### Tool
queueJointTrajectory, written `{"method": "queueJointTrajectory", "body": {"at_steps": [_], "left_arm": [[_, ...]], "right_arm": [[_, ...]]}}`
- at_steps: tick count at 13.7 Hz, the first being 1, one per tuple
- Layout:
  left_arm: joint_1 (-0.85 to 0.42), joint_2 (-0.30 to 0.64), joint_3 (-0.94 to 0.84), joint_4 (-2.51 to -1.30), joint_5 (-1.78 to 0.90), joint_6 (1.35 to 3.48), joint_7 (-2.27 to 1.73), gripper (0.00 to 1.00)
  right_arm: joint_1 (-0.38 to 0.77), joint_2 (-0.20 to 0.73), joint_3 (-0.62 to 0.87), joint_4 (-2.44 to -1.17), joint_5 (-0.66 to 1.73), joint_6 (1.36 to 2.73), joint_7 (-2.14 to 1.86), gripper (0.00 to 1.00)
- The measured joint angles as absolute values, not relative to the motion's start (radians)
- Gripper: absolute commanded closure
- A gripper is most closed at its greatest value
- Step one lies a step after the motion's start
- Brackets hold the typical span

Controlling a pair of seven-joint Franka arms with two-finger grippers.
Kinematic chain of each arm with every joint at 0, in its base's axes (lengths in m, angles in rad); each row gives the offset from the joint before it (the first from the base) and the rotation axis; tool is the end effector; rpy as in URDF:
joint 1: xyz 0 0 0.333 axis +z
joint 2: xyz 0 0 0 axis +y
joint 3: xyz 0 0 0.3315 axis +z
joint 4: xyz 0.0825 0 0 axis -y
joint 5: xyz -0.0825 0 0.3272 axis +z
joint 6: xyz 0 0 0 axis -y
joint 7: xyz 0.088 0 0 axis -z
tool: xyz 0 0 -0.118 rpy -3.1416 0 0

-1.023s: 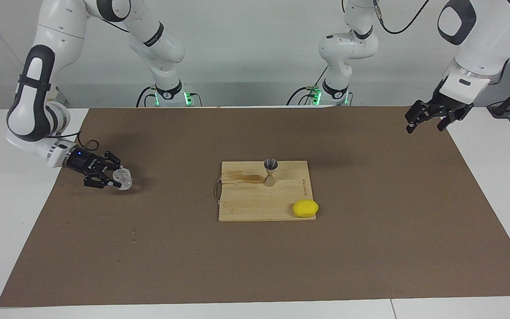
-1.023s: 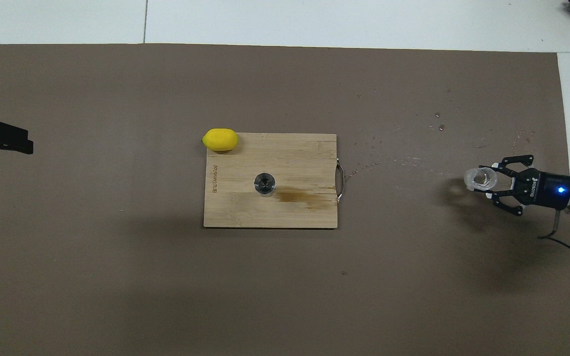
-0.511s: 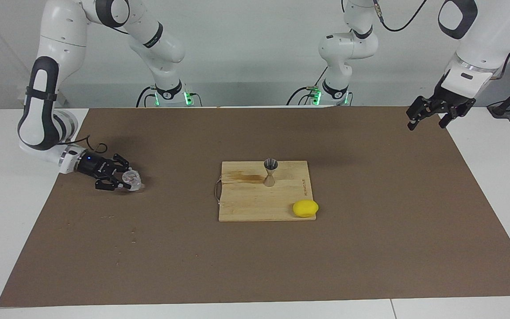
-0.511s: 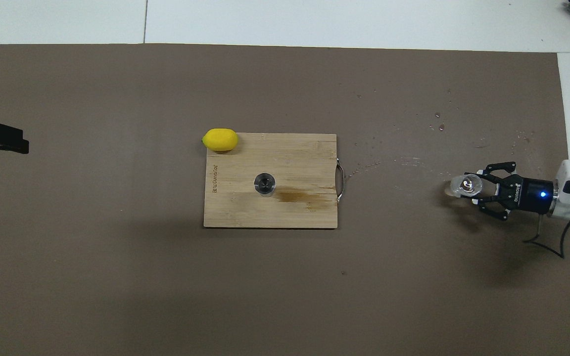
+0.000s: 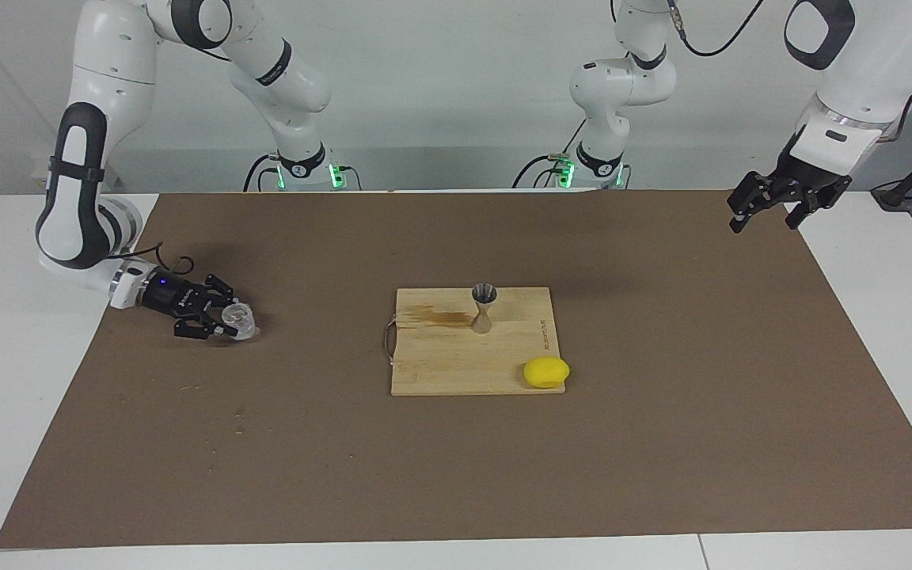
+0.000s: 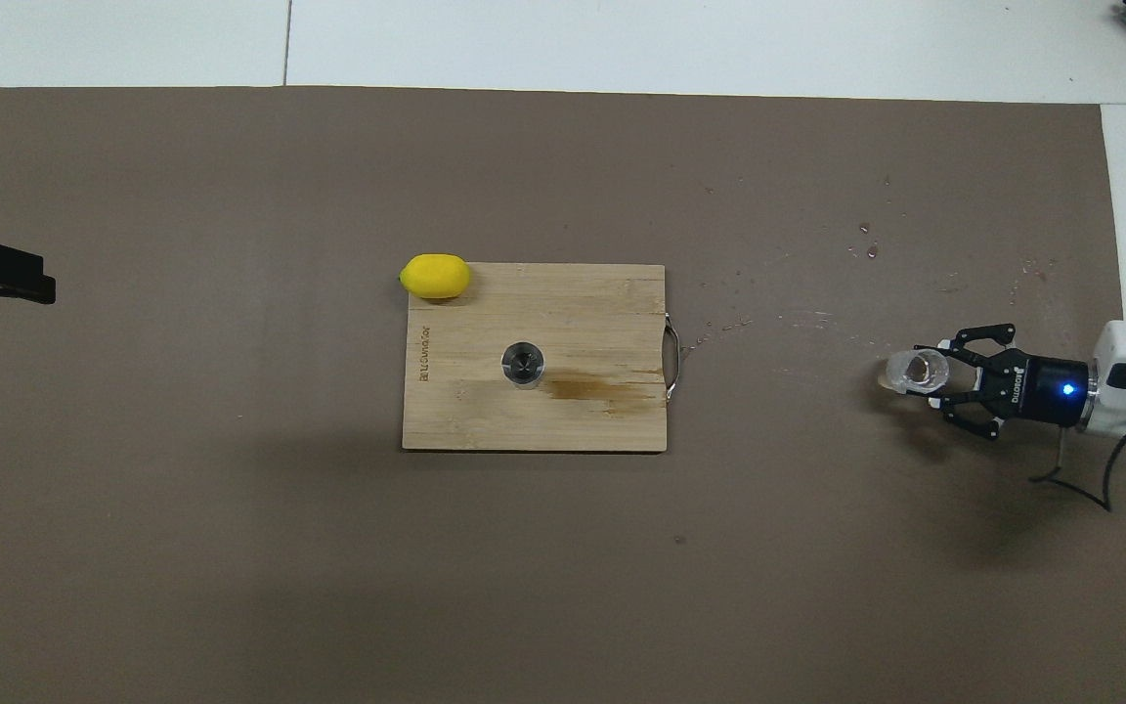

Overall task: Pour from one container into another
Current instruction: 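Lower the glass cup to its starting spot with the right gripper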

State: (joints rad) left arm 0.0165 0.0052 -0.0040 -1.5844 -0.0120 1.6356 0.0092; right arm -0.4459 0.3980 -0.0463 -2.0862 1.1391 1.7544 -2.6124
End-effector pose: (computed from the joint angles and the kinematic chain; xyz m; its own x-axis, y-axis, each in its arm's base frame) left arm 0.5062 0.0050 0.6266 0.9989 0.0041 0.0461 0.0035 -0.9999 0.0116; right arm 0.4861 -0.1565 0.2855 -0.0099 0.4250 0.9051 0.9739 -0.2013 0.1051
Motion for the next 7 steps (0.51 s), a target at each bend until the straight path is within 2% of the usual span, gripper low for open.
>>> {"method": "queueJointTrajectory", "body": {"at_steps": [2, 3, 6, 7], "left_arm": [[0.017, 0.005, -0.003, -1.584, -0.012, 1.636, 0.009, 0.00], [0.017, 0.005, -0.003, -1.584, -0.012, 1.636, 0.009, 0.00], [0.017, 0.005, -0.003, -1.584, -0.012, 1.636, 0.009, 0.00], [0.017, 0.005, -0.003, -1.584, -0.012, 1.636, 0.009, 0.00]], "right_arm": [[-0.446, 0.402, -0.046, -2.090, 1.139, 1.756, -2.622, 0.79], [-0.446, 0.403, -0.046, -2.091, 1.139, 1.758, -2.625, 0.70], [-0.445, 0.404, -0.046, -2.094, 1.139, 1.768, -2.632, 0.23], [-0.445, 0.404, -0.046, -2.094, 1.139, 1.768, -2.632, 0.13]]}}
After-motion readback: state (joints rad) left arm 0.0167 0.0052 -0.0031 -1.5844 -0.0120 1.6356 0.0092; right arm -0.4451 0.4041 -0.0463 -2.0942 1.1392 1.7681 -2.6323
